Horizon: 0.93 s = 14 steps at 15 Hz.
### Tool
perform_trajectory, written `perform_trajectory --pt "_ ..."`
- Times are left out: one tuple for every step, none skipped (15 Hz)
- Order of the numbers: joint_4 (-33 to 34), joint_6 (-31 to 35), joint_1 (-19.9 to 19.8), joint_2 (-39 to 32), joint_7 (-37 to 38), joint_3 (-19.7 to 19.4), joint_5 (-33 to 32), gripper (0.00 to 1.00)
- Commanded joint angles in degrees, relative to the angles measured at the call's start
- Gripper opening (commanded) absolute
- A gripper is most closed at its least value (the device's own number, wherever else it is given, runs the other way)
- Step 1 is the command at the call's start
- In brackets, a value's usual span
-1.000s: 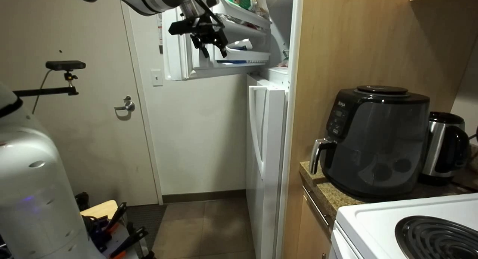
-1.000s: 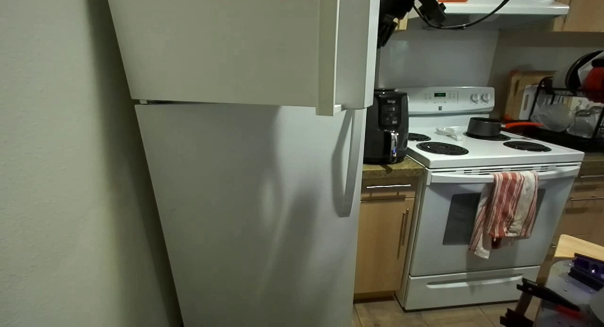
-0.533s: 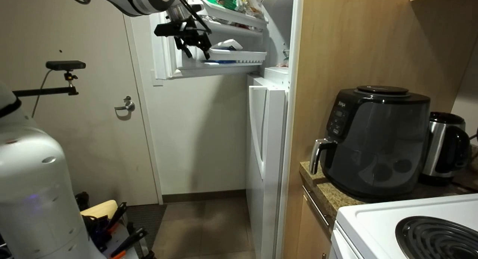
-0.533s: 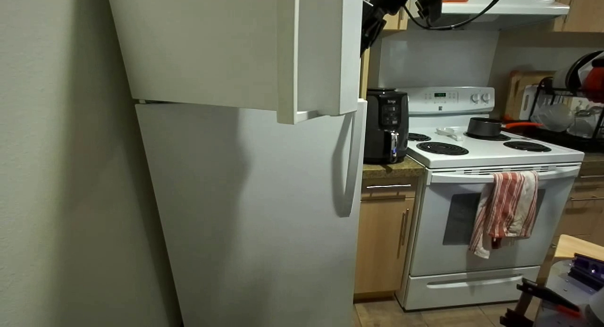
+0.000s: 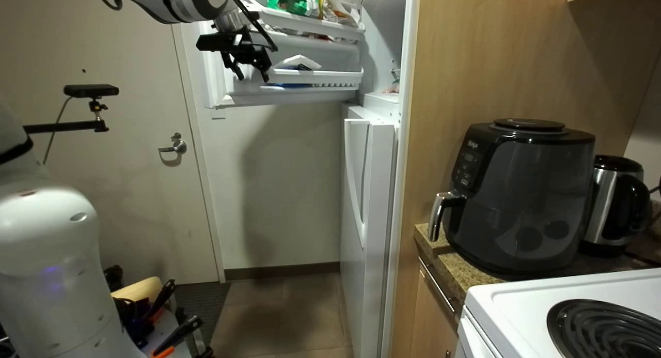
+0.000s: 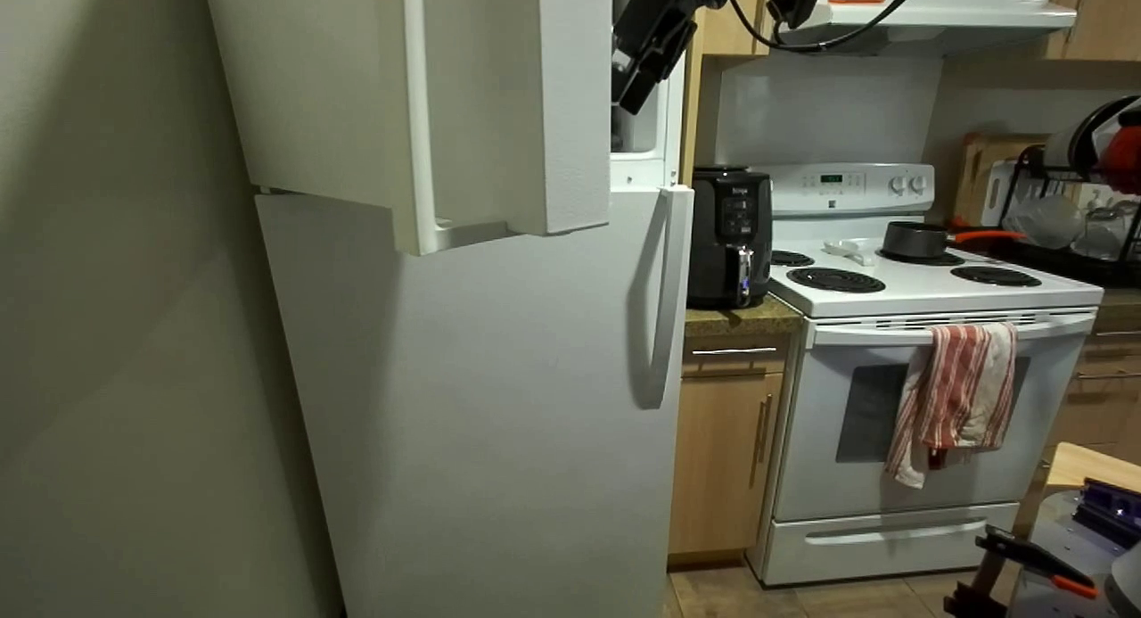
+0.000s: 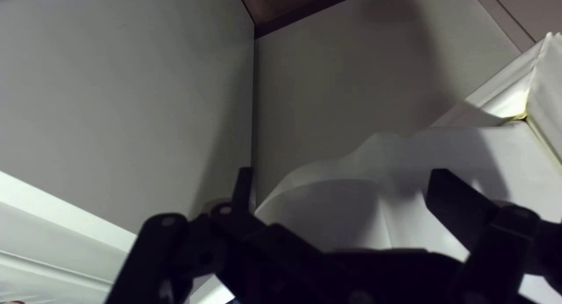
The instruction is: Open the top door on the fridge
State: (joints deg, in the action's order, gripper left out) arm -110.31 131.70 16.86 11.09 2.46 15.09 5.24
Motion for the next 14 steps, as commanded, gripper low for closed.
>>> perform_trajectory --pt "3.5 0.6 0.9 -2.7 -2.6 1.2 1.4 1.0" --pt "4.1 0.7 1.4 -3.1 -2.6 1.7 1.4 1.0" --pt "4.7 0.8 1.7 -3.5 -2.6 2.1 1.3 1.0" --pt "5.5 0.7 2.1 -4.0 -2.7 2.6 1.3 1.0" --pt "6.2 0.6 2.5 -4.5 -2.7 3.1 1.2 1.0" --pt "6.9 0.6 2.9 -4.9 -2.8 3.6 1.2 1.0" --pt "7.6 0.5 3.4 -5.3 -2.9 4.1 1.2 1.0" --pt "8.1 0.4 3.7 -5.7 -3.0 4.6 1.2 1.0" --pt "8.7 0.4 4.2 -6.2 -3.1 5.2 1.2 1.0" --pt "9.3 0.4 4.7 -6.7 -3.2 5.7 1.1 1.0" --pt "9.9 0.6 5.3 -7.2 -3.5 6.4 1.1 1.0" --pt "10.5 0.7 5.8 -7.8 -3.7 6.9 0.9 1.0" --pt "11.2 0.8 6.3 -8.3 -4.2 7.5 0.8 1.0" --pt "11.9 0.8 6.8 -8.9 -4.5 8.1 0.5 1.0"
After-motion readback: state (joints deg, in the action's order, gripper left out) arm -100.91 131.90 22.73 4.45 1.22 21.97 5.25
